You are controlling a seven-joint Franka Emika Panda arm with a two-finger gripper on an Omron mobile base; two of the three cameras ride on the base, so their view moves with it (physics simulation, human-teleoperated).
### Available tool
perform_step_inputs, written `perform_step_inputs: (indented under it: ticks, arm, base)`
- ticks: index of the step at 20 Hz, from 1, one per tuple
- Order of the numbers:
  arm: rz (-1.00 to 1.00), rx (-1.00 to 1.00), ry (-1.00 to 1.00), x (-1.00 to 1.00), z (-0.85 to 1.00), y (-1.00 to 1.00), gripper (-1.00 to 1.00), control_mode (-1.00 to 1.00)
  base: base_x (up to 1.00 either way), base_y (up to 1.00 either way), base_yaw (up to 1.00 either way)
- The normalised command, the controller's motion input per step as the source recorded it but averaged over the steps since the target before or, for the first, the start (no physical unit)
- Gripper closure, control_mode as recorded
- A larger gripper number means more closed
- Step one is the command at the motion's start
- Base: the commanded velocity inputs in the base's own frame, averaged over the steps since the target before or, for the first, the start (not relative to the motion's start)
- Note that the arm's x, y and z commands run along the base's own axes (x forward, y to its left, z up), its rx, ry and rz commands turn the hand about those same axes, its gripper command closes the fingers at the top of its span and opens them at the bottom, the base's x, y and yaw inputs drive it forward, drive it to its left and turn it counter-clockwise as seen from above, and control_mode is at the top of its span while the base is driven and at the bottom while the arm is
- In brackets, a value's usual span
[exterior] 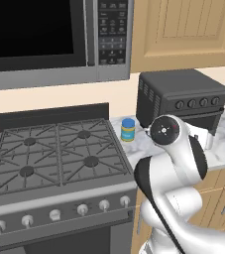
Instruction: Collect the paprika, mayonnaise, and shaker from the cabinet and place them next to the stove.
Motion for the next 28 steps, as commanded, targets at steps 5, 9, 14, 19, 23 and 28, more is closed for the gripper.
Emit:
perform_step_inputs:
  ticks: [5, 9, 14, 19, 23, 28]
  arm:
    - [0.0, -0.02, 0.02, 0.0, -0.3, 0.0, -1.0, -1.0]
    - [0.0, -0.01, -0.06, -0.2, -0.2, -0.04, -1.0, 1.0]
    - [0.0, 0.0, 0.0, 0.0, 0.0, 0.0, -1.0, 1.0]
    - [0.0, 0.0, 0.0, 0.0, 0.0, 0.0, -1.0, 1.0]
    - [0.0, 0.0, 0.0, 0.0, 0.0, 0.0, -1.0, 1.0]
    - [0.0, 0.0, 0.0, 0.0, 0.0, 0.0, -1.0, 1.0]
  base:
    - [0.0, 0.0, 0.0]
    - [-0.2, -0.08, 0.0]
    - [-0.9, -0.6, -0.05]
    - [-0.21, -0.97, -0.22]
    - [0.01, -1.0, -0.18]
    - [0.02, -1.0, -0.16]
